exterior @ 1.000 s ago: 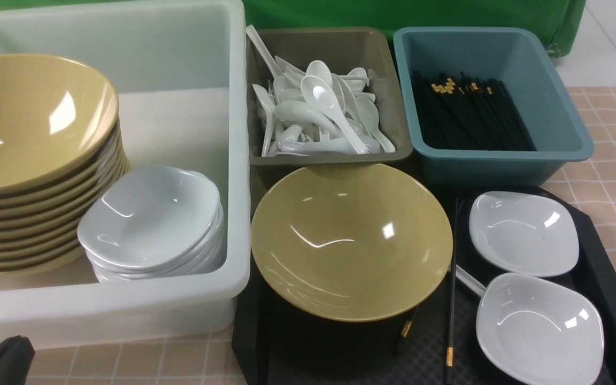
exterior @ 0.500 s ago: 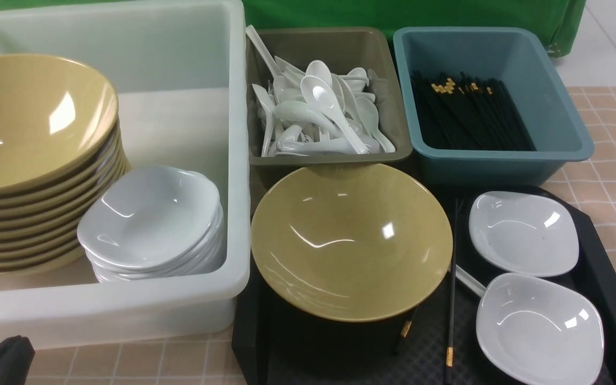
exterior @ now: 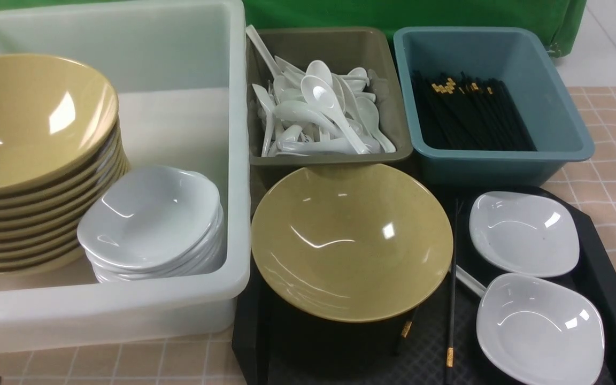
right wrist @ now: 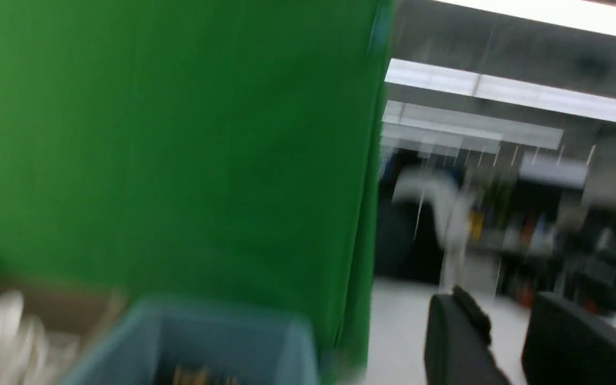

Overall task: On brown table put chopsticks spoon bowls plates into blue grey white boxes.
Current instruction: 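Grasp the large bowl on the tray by its rim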

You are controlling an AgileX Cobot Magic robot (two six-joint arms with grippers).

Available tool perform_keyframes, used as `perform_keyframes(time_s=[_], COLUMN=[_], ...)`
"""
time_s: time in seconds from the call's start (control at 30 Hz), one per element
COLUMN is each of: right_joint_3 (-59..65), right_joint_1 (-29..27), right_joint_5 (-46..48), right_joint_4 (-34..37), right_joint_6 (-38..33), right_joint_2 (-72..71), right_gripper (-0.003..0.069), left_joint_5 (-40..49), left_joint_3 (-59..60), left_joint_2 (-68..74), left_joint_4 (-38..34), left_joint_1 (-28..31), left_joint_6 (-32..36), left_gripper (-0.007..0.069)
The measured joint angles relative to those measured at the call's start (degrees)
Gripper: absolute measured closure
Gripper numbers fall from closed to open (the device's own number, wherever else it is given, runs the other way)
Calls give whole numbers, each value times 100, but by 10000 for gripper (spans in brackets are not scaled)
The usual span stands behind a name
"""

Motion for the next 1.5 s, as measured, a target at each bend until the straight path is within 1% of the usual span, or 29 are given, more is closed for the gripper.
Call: perform_keyframes(time_s=[0.1,0.17,0.2,0.23,0.33,0.43,0.47,0.53,0.57,0.6,0.63,0.67,0.7,0.77,0.8,0.87,0.93,1.0,1.07,1.1,1.13,1.17,1.2,1.23,1.27,1.33,1.37,1.4,1.5], right_joint_3=[0,0,0,0,-33,-313,-692,-1329,-1329,-2019,-2271,-2331,-2688,-2979,-3009,-3056,-3063,-3063,-3063,-3063,-3063,-3053,-3048,-2977,-2963,-2741,-2665,-2499,-2138], right_joint_1=[0,0,0,0,0,0,0,0,0,0,0,0,0,-6,-6,-6,66,177,310,333,401,431,445,476,480,545,556,591,637], right_joint_5=[-754,-1331,-1465,-2016,-2367,-2243,-2051,-1556,-1478,-627,-82,-82,687,1766,1940,2743,3865,4590,5213,5317,5643,5845,5887,5965,5965,5798,5736,5463,4922], right_joint_4=[6,6,6,17,31,43,43,30,30,24,18,18,5,-9,-9,-9,148,536,839,880,976,1010,1015,1022,1022,1027,1027,1066,1247], right_joint_6=[272,1018,1120,1969,2421,2471,2478,2423,2409,2153,1985,1941,1612,1213,1191,1088,1057,921,543,437,7,-313,-417,-746,-815,-1049,-1070,-1101,-1083], right_joint_2=[0,0,0,0,14,131,273,434,455,661,769,798,1008,1365,1399,1738,2057,2188,2293,2331,2434,2529,2559,2647,2669,2729,2744,2743,2743], right_gripper=[423,423,423,423,423,423,423,423,423,423,423,423,423,423,423,429,460,505,564,583,613,621,622,623,623,623,623,623,623], left_joint_5=[-1029,-1735,-1805,-2343,-2594,-2048,-1348,-665,-497,66,326,372,598,883,919,1387,2648,3708,4773,4961,5522,5890,5941,6305,6305,6599,6656,6785,7023], left_joint_3=[0,0,0,0,-62,-508,-1152,-1881,-1959,-2594,-2821,-2917,-3143,-3396,-3396,-3599,-4025,-4448,-4956,-5058,-5408,-5737,-5737,-6127,-6170,-6609,-6722,-6974,-7480], left_joint_2=[0,0,0,0,-6,-6,90,348,385,771,971,1022,1396,2014,2069,2593,3377,3938,4580,4708,5160,5542,5604,6151,6151,6832,6996,7368,8174], left_joint_4=[0,0,0,-28,-72,-20,115,214,239,309,344,360,401,432,432,432,432,329,135,83,-151,-454,-500,-870,-914,-1269,-1317,-1343,-1098], left_joint_1=[0,0,0,0,0,0,0,0,0,0,0,0,0,-45,-54,-139,-330,-509,-806,-906,-1162,-1400,-1442,-1796,-1843,-2472,-2583,-3028,-3728], left_joint_6=[-15,-81,-81,-145,-398,-653,-753,-803,-803,-805,-805,-805,-818,-946,-946,-1122,-1255,-1257,-1092,-1037,-778,-488,-488,-118,-78,323,414,562,632], left_gripper=[623,623,623,623,623,623,623,622,622,621,621,621,621,621,621,621,621,619,620,620,620,620,620,620,620,620,620,620,620])
